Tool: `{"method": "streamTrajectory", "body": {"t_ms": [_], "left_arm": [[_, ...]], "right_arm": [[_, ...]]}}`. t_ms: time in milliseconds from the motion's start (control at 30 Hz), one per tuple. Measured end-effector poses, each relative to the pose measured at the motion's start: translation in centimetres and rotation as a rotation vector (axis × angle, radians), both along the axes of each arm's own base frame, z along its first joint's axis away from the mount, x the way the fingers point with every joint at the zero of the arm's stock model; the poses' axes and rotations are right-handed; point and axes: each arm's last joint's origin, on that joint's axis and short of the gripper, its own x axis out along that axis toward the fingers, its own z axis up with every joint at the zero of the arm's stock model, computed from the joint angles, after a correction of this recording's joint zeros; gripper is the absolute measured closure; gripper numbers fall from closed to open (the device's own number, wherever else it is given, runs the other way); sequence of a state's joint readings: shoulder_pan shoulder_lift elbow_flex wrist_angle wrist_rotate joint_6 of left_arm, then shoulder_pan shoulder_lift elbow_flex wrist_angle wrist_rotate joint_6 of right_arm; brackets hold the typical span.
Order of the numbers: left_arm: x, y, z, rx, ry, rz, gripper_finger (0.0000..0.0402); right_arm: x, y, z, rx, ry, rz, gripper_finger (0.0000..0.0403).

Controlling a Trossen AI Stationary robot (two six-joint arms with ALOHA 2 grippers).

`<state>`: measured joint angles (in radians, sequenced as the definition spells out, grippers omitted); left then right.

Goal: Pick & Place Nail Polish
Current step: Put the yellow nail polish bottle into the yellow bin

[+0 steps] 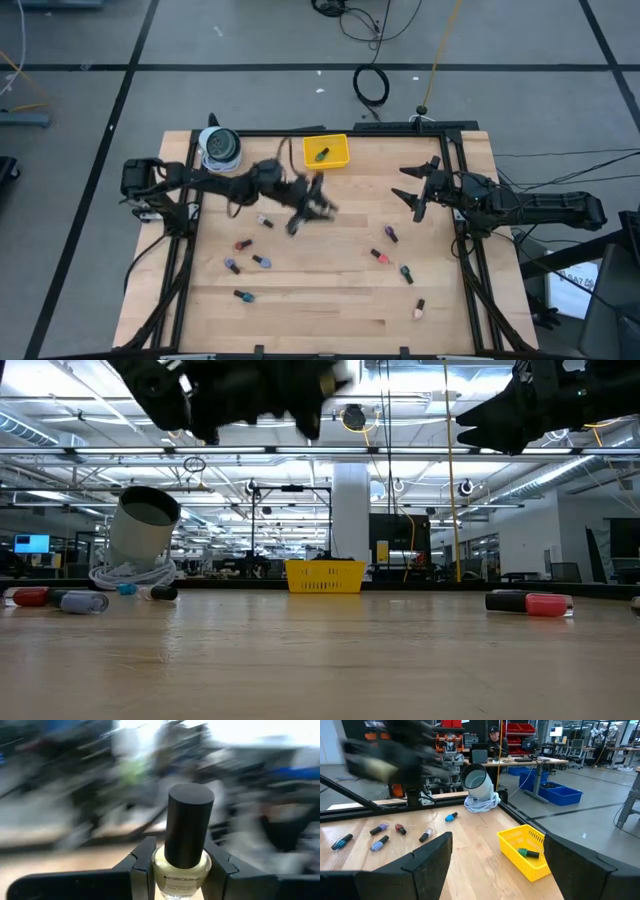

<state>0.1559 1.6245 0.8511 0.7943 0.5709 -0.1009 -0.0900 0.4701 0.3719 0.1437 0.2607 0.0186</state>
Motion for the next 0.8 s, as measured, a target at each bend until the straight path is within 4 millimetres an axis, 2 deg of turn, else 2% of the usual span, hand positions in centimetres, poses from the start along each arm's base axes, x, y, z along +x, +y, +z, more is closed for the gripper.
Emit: {"method": "streamTrajectory", "body": {"t_ms": [100,200,267,367,567,800], "left_arm": [[0.1,3.8,-0.8,0.036,0.171,0.298,0.0307],[0.1,7.7,-0.1,0.107,0.293,0.542,0.0306],[0.1,10.0,0.1,0.107,0.365,0.620,0.0306],[0.6,12.6,-0.8,0.091,0.439,0.667,0.0306],[1.6,16.2,-4.7,-0.026,0.552,0.726,0.0306],[2.3,17.6,-7.6,-0.096,0.623,0.874,0.0305]], "right_arm": [[0.0,0.0,0.0,-0.002,0.001,0.000,0.0106],[0.0,0.0,0.1,-0.012,-0.001,0.000,0.0106],[0.0,0.0,0.1,-0.020,-0.004,0.000,0.0106],[0.0,0.0,0.1,-0.027,-0.005,0.000,0.0106],[0.0,0.0,0.1,-0.024,-0.005,0.000,0.0106],[0.0,0.0,0.1,-0.022,0.002,0.000,0.0106]]}}
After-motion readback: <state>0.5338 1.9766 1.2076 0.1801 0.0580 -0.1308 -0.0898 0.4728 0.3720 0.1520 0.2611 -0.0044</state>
